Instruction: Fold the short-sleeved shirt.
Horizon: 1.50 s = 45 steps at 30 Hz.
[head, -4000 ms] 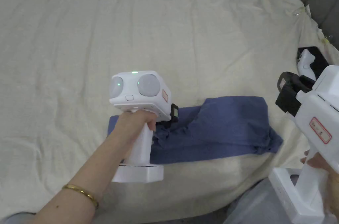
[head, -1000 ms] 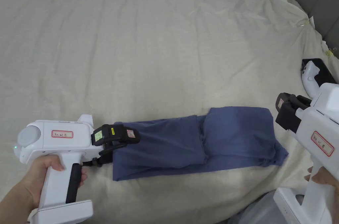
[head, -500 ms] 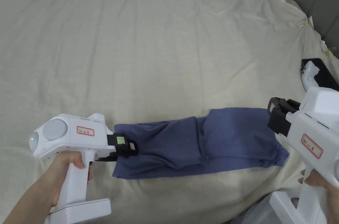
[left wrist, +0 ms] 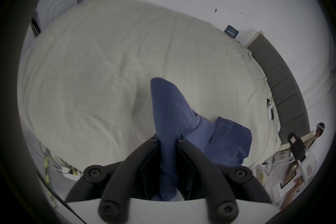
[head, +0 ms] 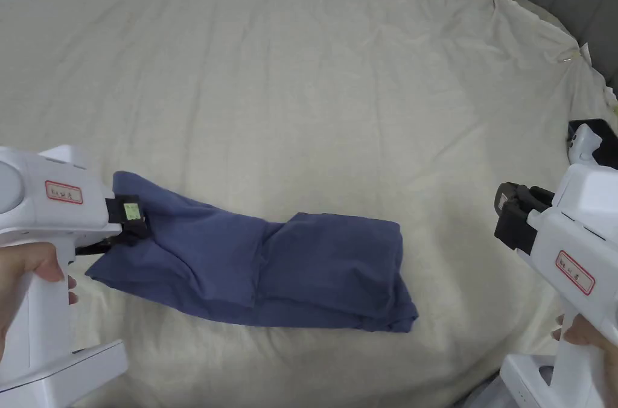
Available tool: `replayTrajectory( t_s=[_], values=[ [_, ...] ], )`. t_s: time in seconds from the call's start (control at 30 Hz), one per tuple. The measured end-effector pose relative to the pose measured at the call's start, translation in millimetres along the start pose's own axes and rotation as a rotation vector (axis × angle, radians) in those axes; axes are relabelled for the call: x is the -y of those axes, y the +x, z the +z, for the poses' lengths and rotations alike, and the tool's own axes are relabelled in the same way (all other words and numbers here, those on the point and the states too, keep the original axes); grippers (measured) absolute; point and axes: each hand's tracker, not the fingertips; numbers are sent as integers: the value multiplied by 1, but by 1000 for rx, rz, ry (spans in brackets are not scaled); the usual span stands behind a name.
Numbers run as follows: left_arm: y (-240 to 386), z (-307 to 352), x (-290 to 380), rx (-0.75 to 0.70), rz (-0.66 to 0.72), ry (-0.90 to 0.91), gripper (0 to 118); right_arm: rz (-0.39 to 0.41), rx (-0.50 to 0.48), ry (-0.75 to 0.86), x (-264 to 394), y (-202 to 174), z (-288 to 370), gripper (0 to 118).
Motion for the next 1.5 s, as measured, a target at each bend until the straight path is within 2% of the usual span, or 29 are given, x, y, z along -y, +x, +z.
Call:
replayTrajectory(
  t_s=[0.07,0.2,0.3,0.43,0.63,0.7,0.83,0.9,1.0,1.07,1.13,1.23,1.33,1.37,1.4,1.43,1.47,1.5],
  values=[
    [19,9,6,0,-49,26,6,-1,-6,2,1,-1,0,0],
    [68,13,19,148,-101,-16,6,-7,-20,14,2,-1,4,0],
    [119,3,34,153,-255,-18,6,-4,-19,31,0,2,10,0],
    [174,-27,51,199,-374,-71,6,-27,-7,45,2,12,19,0],
    [248,-100,86,102,-604,-209,6,-60,43,41,11,41,27,0],
    [263,-126,98,78,-647,-244,6,-73,62,36,11,35,36,0],
    [279,-169,119,10,-655,-308,8,-93,99,21,18,53,39,0],
    [280,-178,127,-7,-679,-299,23,-97,115,14,19,58,41,0],
    [276,-171,119,37,-677,-286,31,-101,130,12,21,66,40,0],
    [266,-163,103,164,-545,-327,51,-108,141,18,21,65,39,0],
    [250,-144,82,312,-384,-320,63,-118,132,21,19,63,37,0],
    [225,-112,54,398,-258,-193,68,-101,122,26,15,59,31,0],
    [208,-84,38,331,-306,28,78,-91,97,31,11,51,28,0],
    [204,-79,39,300,-325,103,77,-88,91,34,10,49,27,0],
    [202,-75,42,240,-363,184,70,-84,85,36,9,46,26,0],
    [199,-76,48,186,-393,243,52,-81,76,35,9,44,24,0],
    [197,-78,54,134,-421,290,12,-77,70,34,8,41,24,0],
    [195,-83,64,111,-441,330,0,-73,64,35,8,38,23,0]
  ],
)
